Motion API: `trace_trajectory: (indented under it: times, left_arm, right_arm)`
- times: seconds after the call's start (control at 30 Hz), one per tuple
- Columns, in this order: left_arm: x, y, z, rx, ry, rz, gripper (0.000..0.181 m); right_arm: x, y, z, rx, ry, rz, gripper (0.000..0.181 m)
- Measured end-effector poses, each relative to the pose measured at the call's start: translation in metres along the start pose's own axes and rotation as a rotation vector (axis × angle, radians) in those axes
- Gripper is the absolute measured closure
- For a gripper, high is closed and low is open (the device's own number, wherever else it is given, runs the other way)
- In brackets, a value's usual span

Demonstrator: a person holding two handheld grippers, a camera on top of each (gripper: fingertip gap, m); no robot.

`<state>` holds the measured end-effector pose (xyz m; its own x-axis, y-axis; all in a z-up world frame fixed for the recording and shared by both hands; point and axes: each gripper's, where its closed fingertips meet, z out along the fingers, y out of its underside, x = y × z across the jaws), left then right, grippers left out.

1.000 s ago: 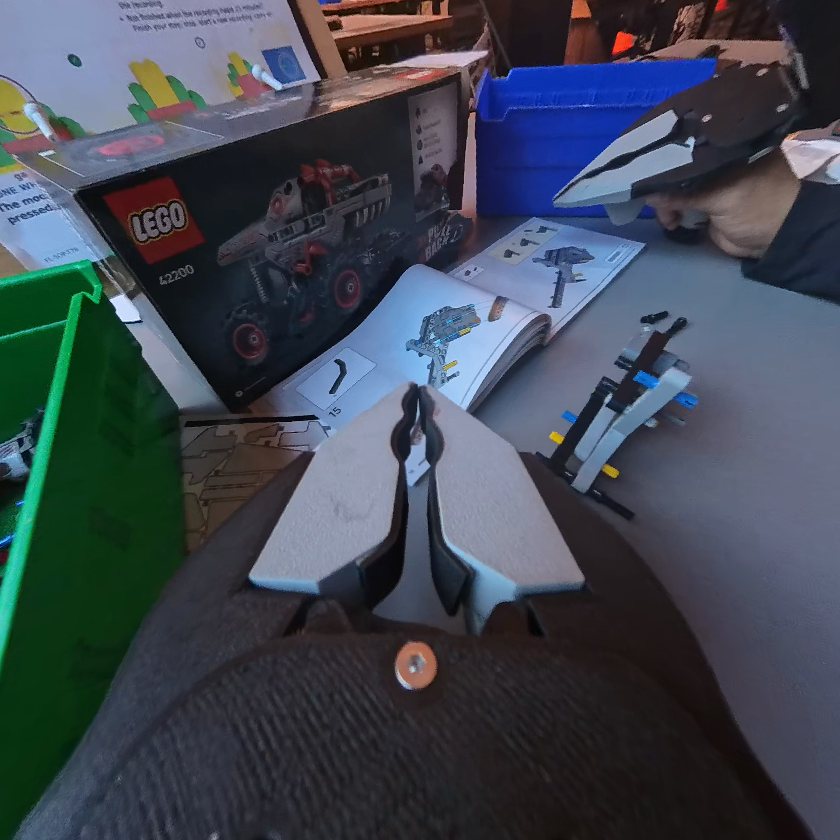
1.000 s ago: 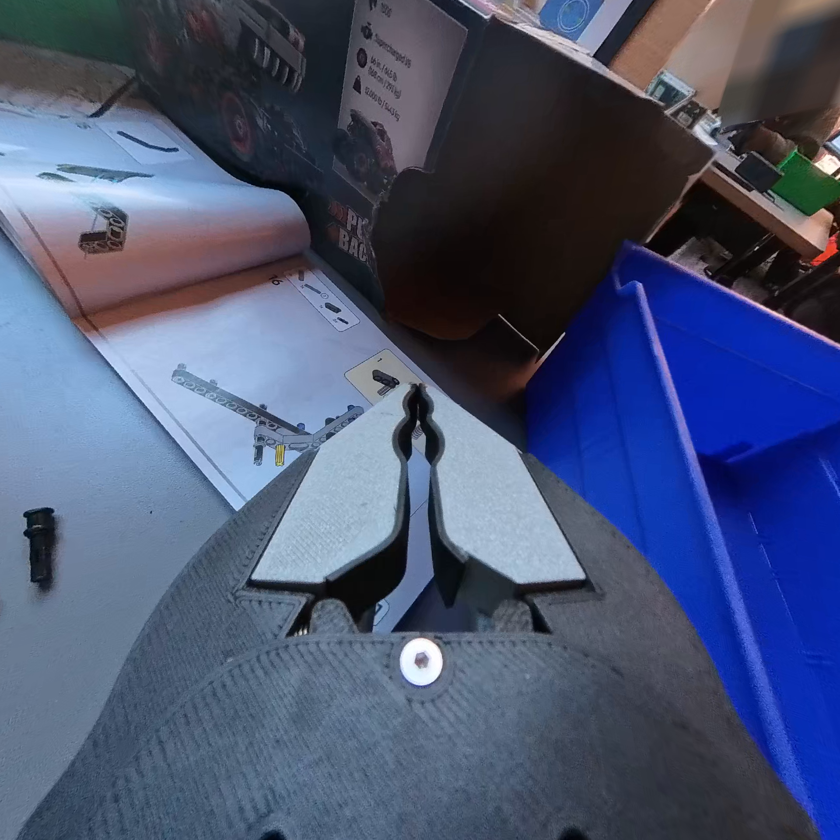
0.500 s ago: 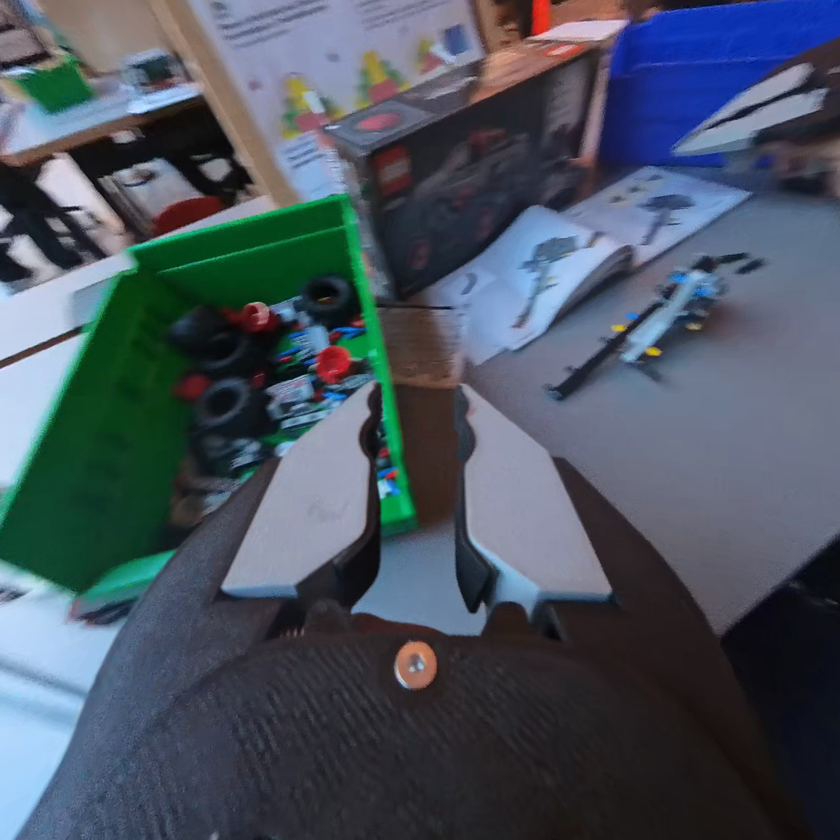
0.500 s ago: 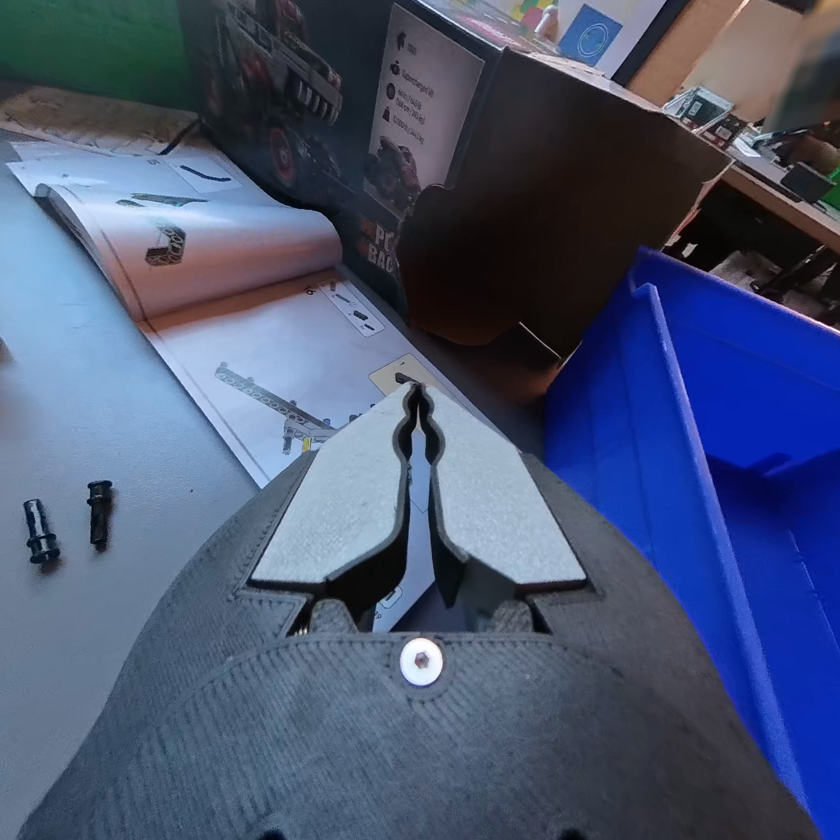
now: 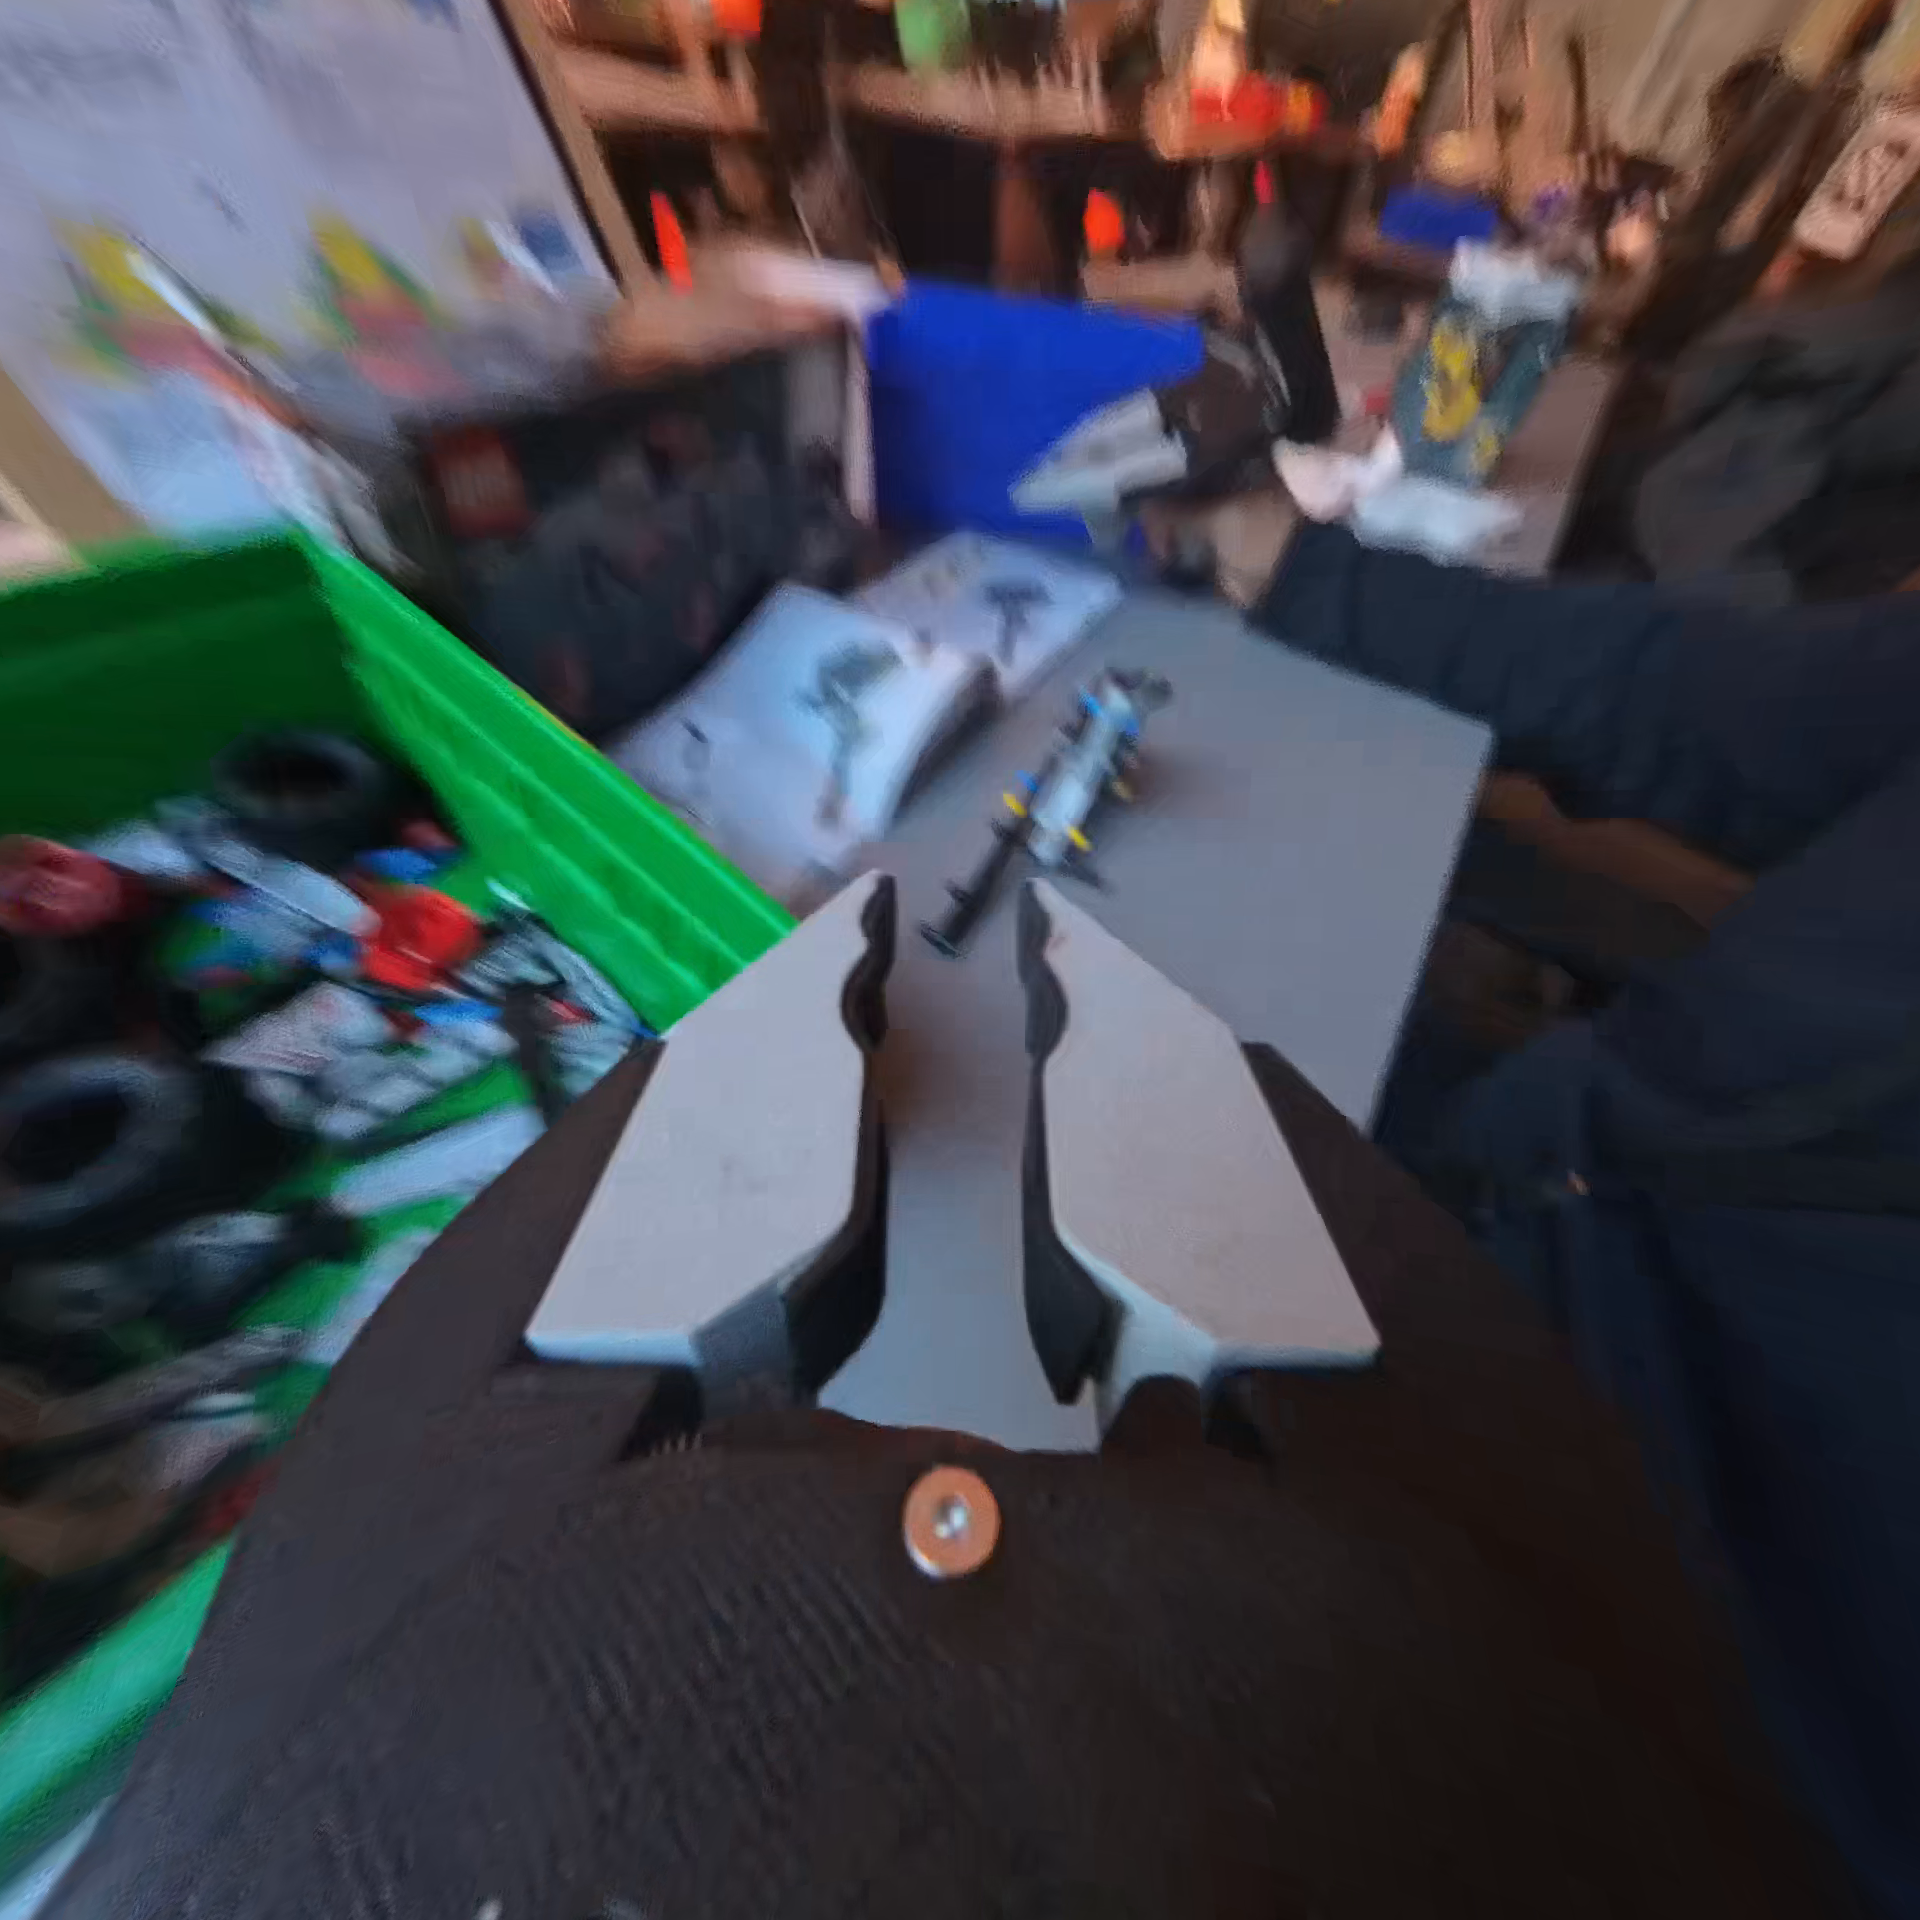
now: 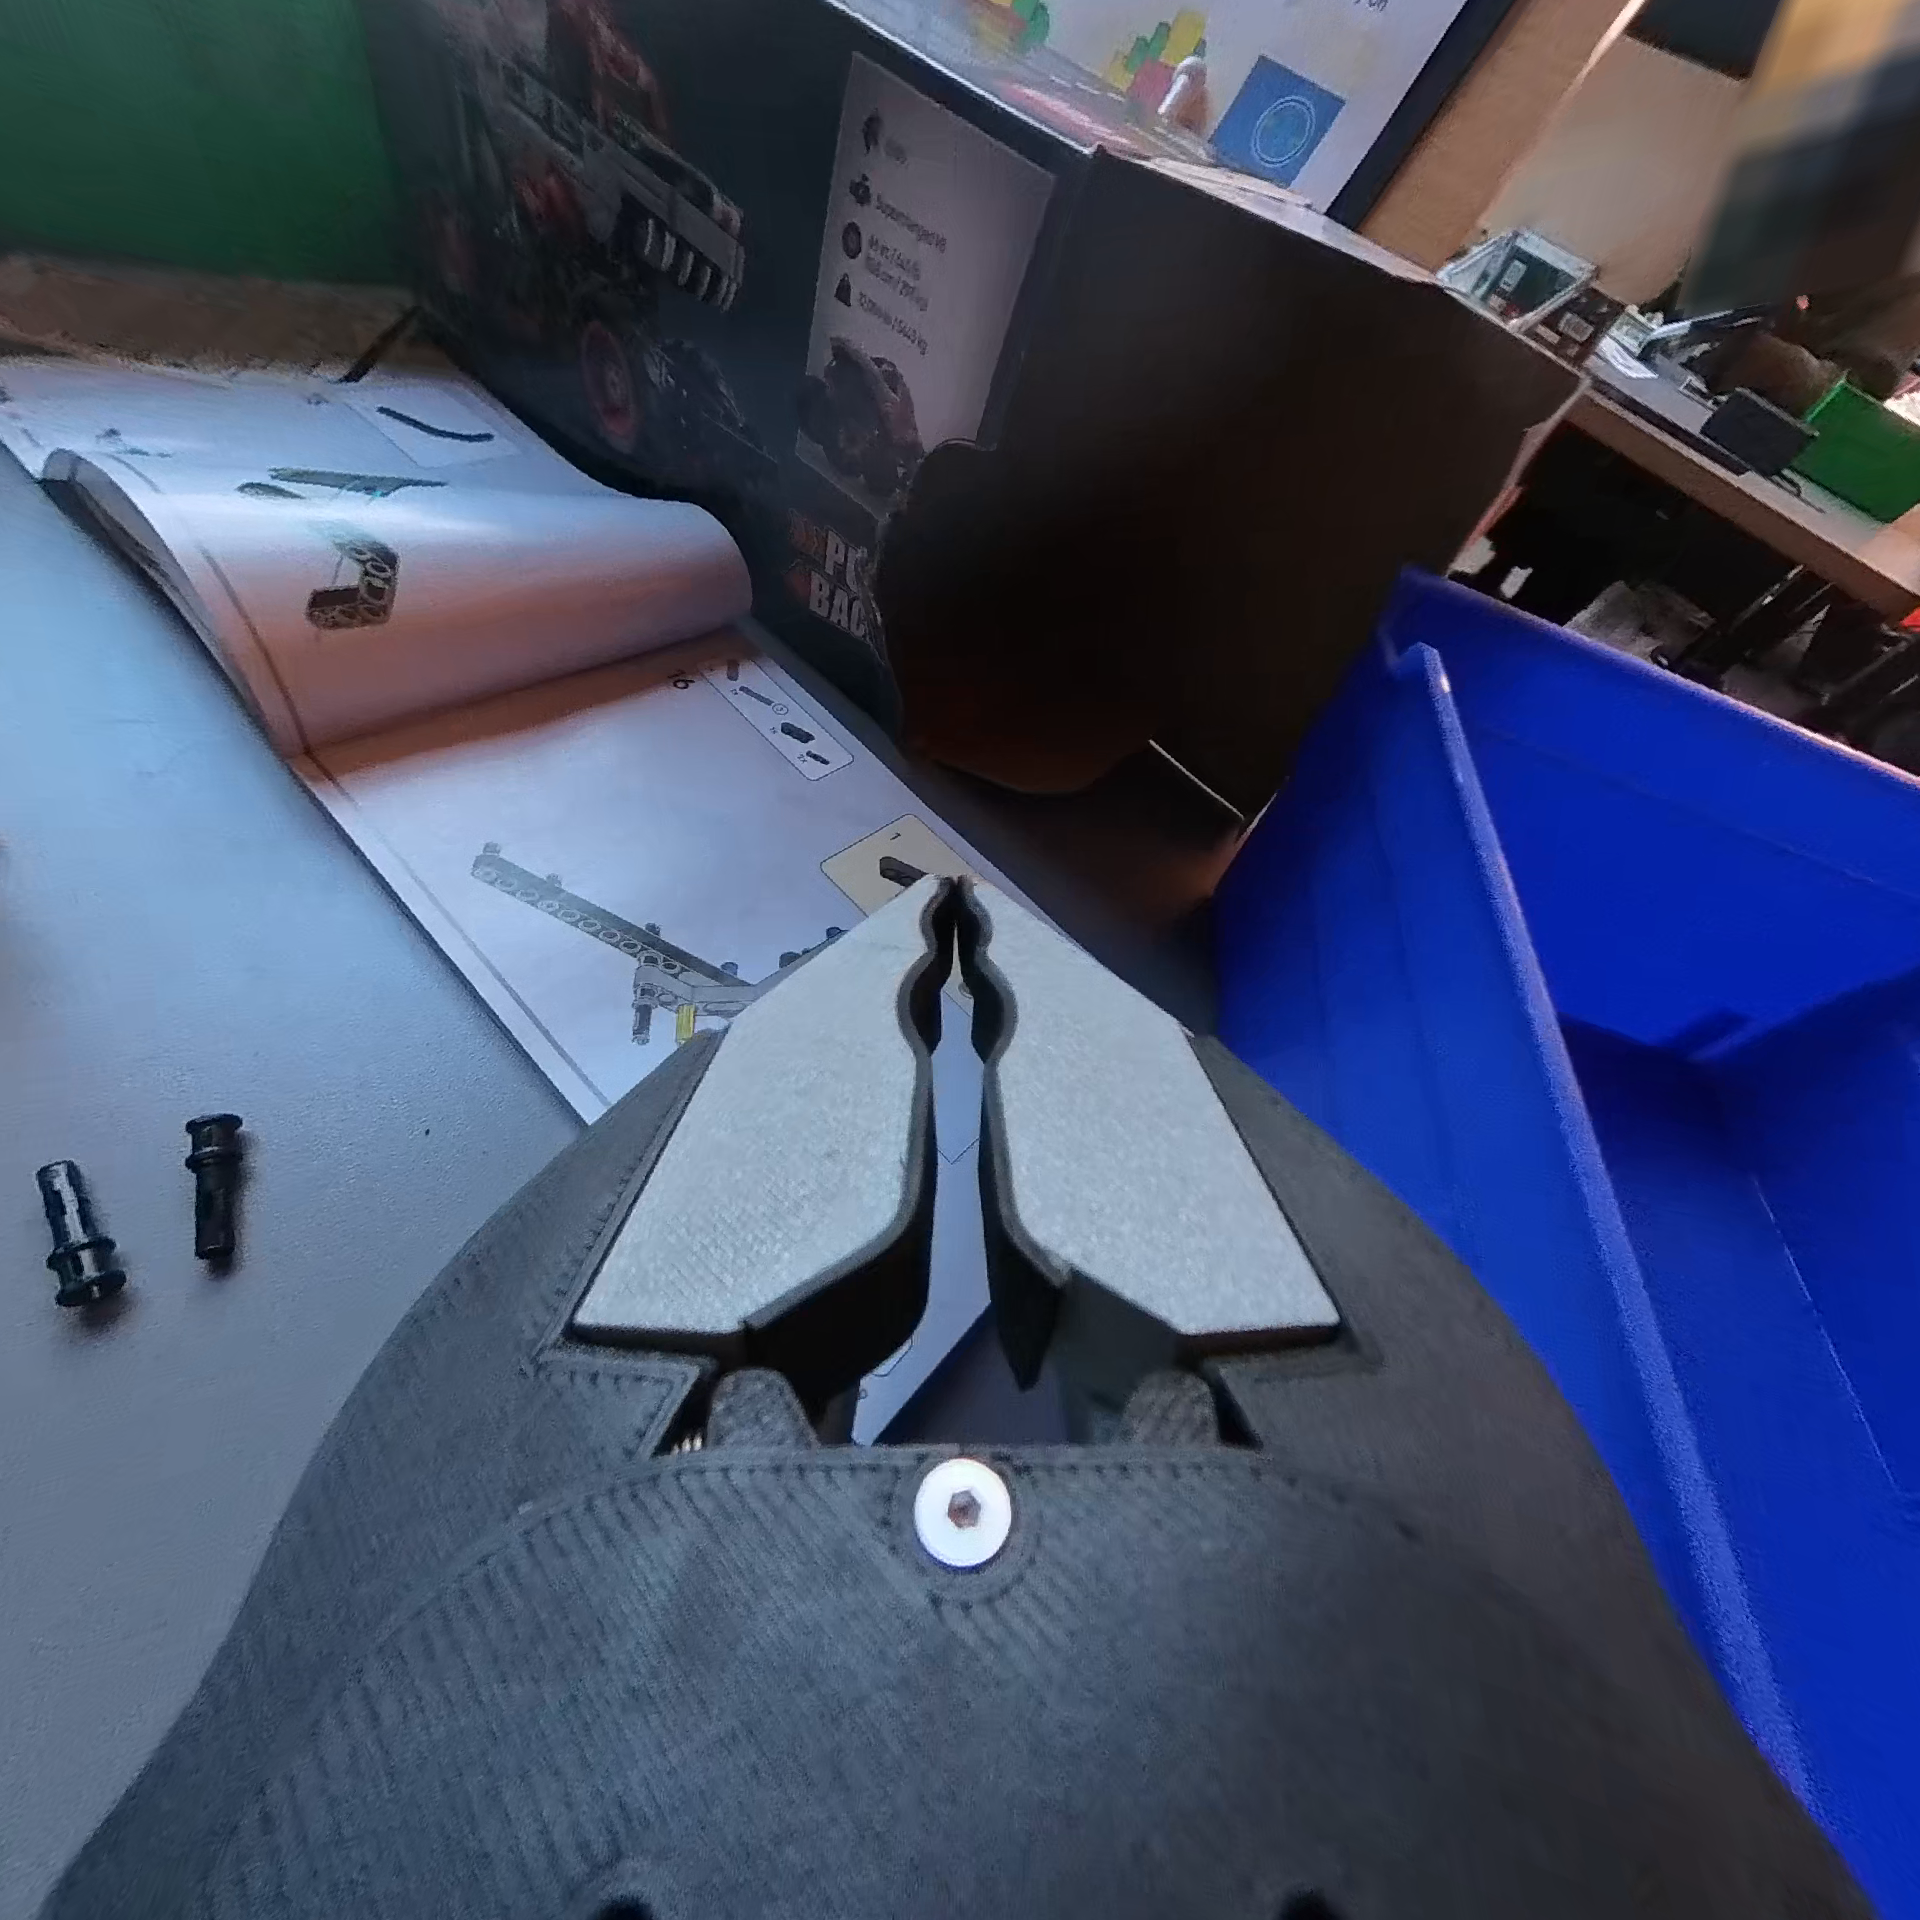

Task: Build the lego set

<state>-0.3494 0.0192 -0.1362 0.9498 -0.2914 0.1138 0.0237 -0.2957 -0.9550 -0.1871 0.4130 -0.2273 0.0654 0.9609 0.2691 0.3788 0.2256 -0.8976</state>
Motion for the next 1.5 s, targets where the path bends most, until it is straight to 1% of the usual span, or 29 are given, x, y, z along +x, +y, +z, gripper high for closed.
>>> trace_trajectory:
  times: [0.03, 0.1, 0.13, 0.17, 0.23, 0.3, 0.37, 0.43, 0.5, 0.57, 0.6, 0.63, 0.67, 0.7, 0.73, 0.77, 0.83, 0.87, 0.9, 0.97, 1.03, 1.1, 1.2, 1.3, 1.37, 1.4, 1.43, 1.47, 1.5]
  left_arm:
    - [-0.022, -0.016, -0.009, 0.049, -0.092, 0.030, 0.162]
    - [-0.082, -0.031, -0.023, 0.008, -0.345, 0.098, 0.155]
    - [-0.106, -0.035, -0.025, -0.043, -0.415, 0.124, 0.152]
    - [-0.126, -0.038, -0.021, -0.090, -0.429, 0.127, 0.148]
    - [-0.154, -0.037, 0.002, -0.202, -0.363, 0.080, 0.141]
    - [-0.184, -0.028, 0.028, -0.335, -0.331, 0.058, 0.144]
    - [-0.207, 0.000, 0.048, -0.552, -0.320, 0.130, 0.155]
    - [-0.240, 0.028, 0.053, -0.789, -0.403, 0.233, 0.146]
    - [-0.256, 0.049, 0.059, -0.957, -0.408, 0.302, 0.138]
    - [-0.266, 0.063, 0.070, -1.048, -0.388, 0.367, 0.158]
    - [-0.268, 0.070, 0.074, -1.087, -0.377, 0.390, 0.150]
    - [-0.272, 0.073, 0.076, -1.110, -0.386, 0.438, 0.134]
    - [-0.275, 0.076, 0.073, -1.152, -0.393, 0.504, 0.128]
    - [-0.275, 0.077, 0.067, -1.194, -0.393, 0.556, 0.130]
    - [-0.272, 0.077, 0.059, -1.241, -0.390, 0.564, 0.140]
    - [-0.262, 0.080, 0.051, -1.289, -0.347, 0.516, 0.164]
    - [-0.251, 0.075, 0.041, -1.293, -0.310, 0.420, 0.168]
    - [-0.255, 0.067, 0.036, -1.282, -0.351, 0.411, 0.169]
    - [-0.262, 0.056, 0.028, -1.277, -0.418, 0.422, 0.178]
    - [-0.277, 0.028, 0.013, -1.248, -0.556, 0.500, 0.181]
    - [-0.278, 0.005, 0.009, -1.174, -0.619, 0.507, 0.181]
    - [-0.272, -0.005, 0.007, -1.139, -0.633, 0.475, 0.177]
    - [-0.265, 0.001, 0.008, -1.146, -0.609, 0.414, 0.165]
    - [-0.263, 0.032, 0.019, -1.189, -0.542, 0.307, 0.141]
    - [-0.271, 0.049, 0.032, -1.184, -0.540, 0.265, 0.135]
    - [-0.266, 0.060, 0.042, -1.172, -0.487, 0.195, 0.126]
    - [-0.265, 0.067, 0.052, -1.152, -0.459, 0.128, 0.111]
    - [-0.268, 0.072, 0.057, -1.142, -0.460, 0.093, 0.109]
    - [-0.272, 0.077, 0.061, -1.146, -0.449, 0.067, 0.100]
  right_arm:
    - [0.002, 0.000, 0.000, -0.001, 0.003, 0.011, 0.181]
    - [0.004, 0.002, 0.001, -0.010, 0.003, 0.032, 0.181]
    - [0.005, 0.003, 0.002, -0.015, 0.007, 0.042, 0.181]
    - [0.007, 0.003, 0.002, -0.020, 0.011, 0.050, 0.181]
    - [0.008, 0.004, 0.002, -0.025, 0.014, 0.059, 0.181]
    - [0.009, 0.005, 0.003, -0.031, 0.022, 0.060, 0.181]
    - [0.010, 0.006, 0.004, -0.041, 0.032, 0.056, 0.181]
    - [0.010, 0.008, 0.005, -0.055, 0.038, 0.051, 0.181]
    - [0.011, 0.009, 0.005, -0.060, 0.048, 0.046, 0.181]
    - [0.011, 0.009, 0.005, -0.060, 0.050, 0.043, 0.181]
    - [0.010, 0.009, 0.005, -0.059, 0.048, 0.043, 0.181]
    - [0.010, 0.008, 0.005, -0.057, 0.048, 0.044, 0.181]
    - [0.010, 0.008, 0.004, -0.053, 0.049, 0.043, 0.181]
    - [0.010, 0.007, 0.004, -0.047, 0.050, 0.040, 0.181]
    - [0.010, 0.006, 0.003, -0.040, 0.049, 0.035, 0.181]
    - [0.009, 0.005, 0.002, -0.033, 0.048, 0.030, 0.181]
    - [0.007, 0.003, 0.002, -0.021, 0.042, 0.020, 0.181]
    - [0.006, 0.003, 0.001, -0.018, 0.035, 0.016, 0.181]
    - [0.005, 0.003, 0.002, -0.017, 0.027, 0.015, 0.181]
    - [0.003, 0.003, 0.002, -0.019, 0.010, 0.020, 0.181]
    - [0.003, 0.003, 0.002, -0.016, 0.001, 0.024, 0.181]
    - [0.002, 0.001, 0.001, -0.008, -0.003, 0.022, 0.181]
    - [-0.001, -0.001, 0.002, 0.002, -0.017, 0.019, 0.181]
    - [-0.005, -0.001, 0.003, -0.006, -0.029, 0.007, 0.181]
    - [-0.007, -0.001, 0.004, -0.010, -0.029, -0.008, 0.181]
    - [-0.007, -0.001, 0.004, -0.009, -0.025, -0.014, 0.181]
    - [-0.007, -0.001, 0.004, -0.006, -0.022, -0.019, 0.181]
    - [-0.007, -0.002, 0.003, -0.002, -0.019, -0.021, 0.181]
    - [-0.007, -0.002, 0.002, 0.002, -0.016, -0.020, 0.181]
